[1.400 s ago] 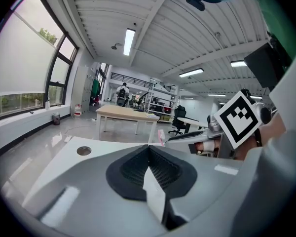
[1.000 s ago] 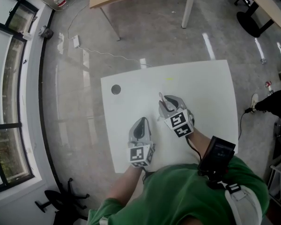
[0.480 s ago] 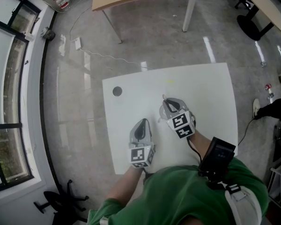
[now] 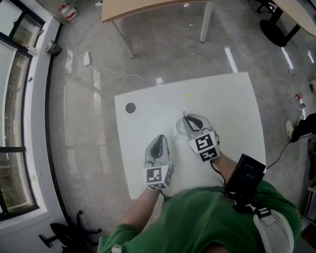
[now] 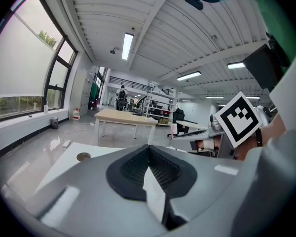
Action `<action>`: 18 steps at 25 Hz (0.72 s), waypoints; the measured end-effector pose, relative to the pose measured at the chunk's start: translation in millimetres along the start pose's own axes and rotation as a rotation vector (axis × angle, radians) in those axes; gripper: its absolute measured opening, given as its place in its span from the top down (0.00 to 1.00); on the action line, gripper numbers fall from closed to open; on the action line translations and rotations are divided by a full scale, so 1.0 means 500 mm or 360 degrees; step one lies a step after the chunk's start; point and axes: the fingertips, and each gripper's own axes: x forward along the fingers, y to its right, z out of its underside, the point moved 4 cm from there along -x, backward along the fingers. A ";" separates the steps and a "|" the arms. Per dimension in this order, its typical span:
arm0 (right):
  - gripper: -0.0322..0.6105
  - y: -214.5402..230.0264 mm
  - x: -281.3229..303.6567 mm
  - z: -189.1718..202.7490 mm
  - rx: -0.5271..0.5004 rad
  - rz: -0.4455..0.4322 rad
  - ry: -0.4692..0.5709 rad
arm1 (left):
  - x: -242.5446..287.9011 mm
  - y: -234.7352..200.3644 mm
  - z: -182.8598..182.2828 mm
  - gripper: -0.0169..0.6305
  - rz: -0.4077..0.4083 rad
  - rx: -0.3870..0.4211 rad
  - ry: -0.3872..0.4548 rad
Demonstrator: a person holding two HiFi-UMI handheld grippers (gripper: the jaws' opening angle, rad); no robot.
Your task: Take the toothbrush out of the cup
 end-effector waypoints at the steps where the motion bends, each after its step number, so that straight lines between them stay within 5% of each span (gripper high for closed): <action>1: 0.92 -0.001 -0.009 -0.009 0.0000 0.0008 0.0025 | -0.003 0.002 -0.005 0.96 0.0005 0.0005 0.0011; 18: 0.92 -0.080 -0.224 -0.112 -0.0017 0.0163 0.0414 | -0.126 0.051 -0.118 0.96 0.0131 0.0067 0.0213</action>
